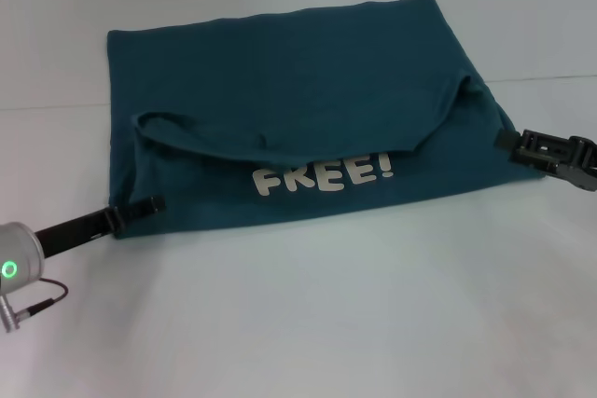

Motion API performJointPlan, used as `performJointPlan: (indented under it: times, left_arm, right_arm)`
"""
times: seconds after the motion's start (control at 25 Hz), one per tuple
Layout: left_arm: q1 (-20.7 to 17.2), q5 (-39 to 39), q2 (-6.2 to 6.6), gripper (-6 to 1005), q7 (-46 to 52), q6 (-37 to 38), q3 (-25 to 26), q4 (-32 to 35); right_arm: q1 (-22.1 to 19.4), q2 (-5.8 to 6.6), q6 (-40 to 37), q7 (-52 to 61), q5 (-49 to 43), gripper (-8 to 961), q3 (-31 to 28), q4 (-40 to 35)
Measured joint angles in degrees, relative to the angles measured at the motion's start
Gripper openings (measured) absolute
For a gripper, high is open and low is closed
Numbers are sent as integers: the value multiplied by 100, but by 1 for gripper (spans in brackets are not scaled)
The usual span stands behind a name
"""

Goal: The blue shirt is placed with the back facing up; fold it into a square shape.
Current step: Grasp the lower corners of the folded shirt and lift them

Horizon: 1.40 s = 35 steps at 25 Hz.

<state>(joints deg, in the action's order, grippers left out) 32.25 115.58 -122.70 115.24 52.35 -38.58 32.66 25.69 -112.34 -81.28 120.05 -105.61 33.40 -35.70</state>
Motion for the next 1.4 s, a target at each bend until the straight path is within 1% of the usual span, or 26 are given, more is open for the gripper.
performJointPlan:
  times: [0.2, 0.4, 0.68, 0.92, 1.12, 1.24, 1.32, 1.4]
  left_arm:
    - [0, 2, -7, 823, -35, -58, -17, -85]
    - [3, 9, -24, 815, -42, -71, -164, -94]
    - [18, -14, -32, 804, 162, -150, -193, -19]
    - [39, 14, -35, 631, 223, -209, -192, -12]
    - [45, 14, -35, 400, 226, -214, -194, -11]
    - [40, 13, -34, 295, 262, -162, -195, -4]
    - [43, 13, -13, 225, 343, -93, -195, -6]
    - [56, 13, 45, 160, 491, 79, -189, -5]
  right_arm:
    - [-16, -2, -1, 0, -1, 672, -44, 5]
    - [-20, -10, -2, 0, -4, 672, -59, 11]
    - [-21, -2, -9, 6, -3, 671, -68, 11]
    - [-35, 2, -18, 8, 12, 671, -71, 11]
    - [-38, 10, -28, 7, 19, 670, -70, 11]
    - [-45, 21, -37, 6, 22, 670, -71, 11]
    - [-48, 32, -42, 9, 19, 670, -70, 9]
    - [-55, 50, -44, 17, 6, 670, -61, -8]
